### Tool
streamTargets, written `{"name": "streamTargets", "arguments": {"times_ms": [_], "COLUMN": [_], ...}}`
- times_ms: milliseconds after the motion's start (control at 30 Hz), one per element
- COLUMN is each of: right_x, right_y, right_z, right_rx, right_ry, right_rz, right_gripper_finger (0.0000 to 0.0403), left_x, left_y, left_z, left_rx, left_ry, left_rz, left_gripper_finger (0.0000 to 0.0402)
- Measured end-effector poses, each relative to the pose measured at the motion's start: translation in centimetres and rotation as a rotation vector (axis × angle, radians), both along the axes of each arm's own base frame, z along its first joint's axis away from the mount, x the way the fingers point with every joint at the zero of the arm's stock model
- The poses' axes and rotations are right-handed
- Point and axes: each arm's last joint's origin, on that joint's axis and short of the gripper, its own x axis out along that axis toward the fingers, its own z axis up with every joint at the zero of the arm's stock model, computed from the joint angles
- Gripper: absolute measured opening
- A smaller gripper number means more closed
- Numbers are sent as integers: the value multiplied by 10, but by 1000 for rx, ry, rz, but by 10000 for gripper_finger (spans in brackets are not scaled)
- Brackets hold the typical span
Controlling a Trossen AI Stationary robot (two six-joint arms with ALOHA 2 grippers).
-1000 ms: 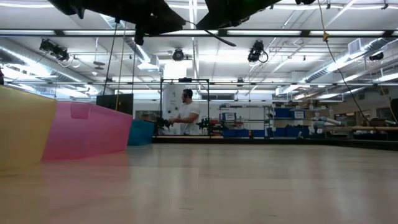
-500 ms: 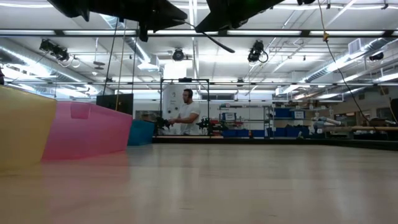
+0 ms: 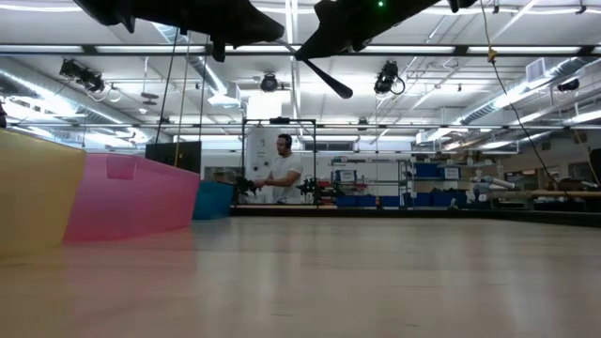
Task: Sort silverware by color (type)
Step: Put the blue fork into the pink bin
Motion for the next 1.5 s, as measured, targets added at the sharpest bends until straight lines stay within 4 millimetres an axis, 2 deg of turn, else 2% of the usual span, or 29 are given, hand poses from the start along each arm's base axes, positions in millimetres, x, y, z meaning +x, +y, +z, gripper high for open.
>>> {"name": "streamTargets", "arguments": {"times_ms": [200, 367, 667, 800, 900, 1133, 1300, 1500], "right_x": [0, -1, -1, -2, -2, -3, -4, -4], "right_y": [0, 1, 7, 7, 6, 2, -2, -6], "right_z": [0, 3, 1, -1, -3, -8, -9, -10], "right_rx": [0, -7, -9, -10, -2, 65, 90, 90], "right_ry": [9, -4, 12, 37, 43, 53, 56, 59], "right_rz": [0, -4, 19, 23, 20, -12, -32, -43], "right_gripper_finger": [37, 41, 42, 43, 43, 43, 43, 43], "left_x": [-2, -17, -67, -94, -112, -153, -162, -159], "left_y": [-2, -4, -15, -26, -33, -42, -43, -47], "left_z": [-1, -2, 14, 12, 23, 34, 26, -8], "left_rx": [32, 45, 3, -74, -162, -249, -280, -296], "left_ry": [44, 160, 260, 367, 428, 828, 945, 1133], "left_rz": [-2, 14, -32, -109, -177, -191, -174, -159], "left_gripper_finger": [12, 11, 12, 14, 15, 16, 17, 15]}}
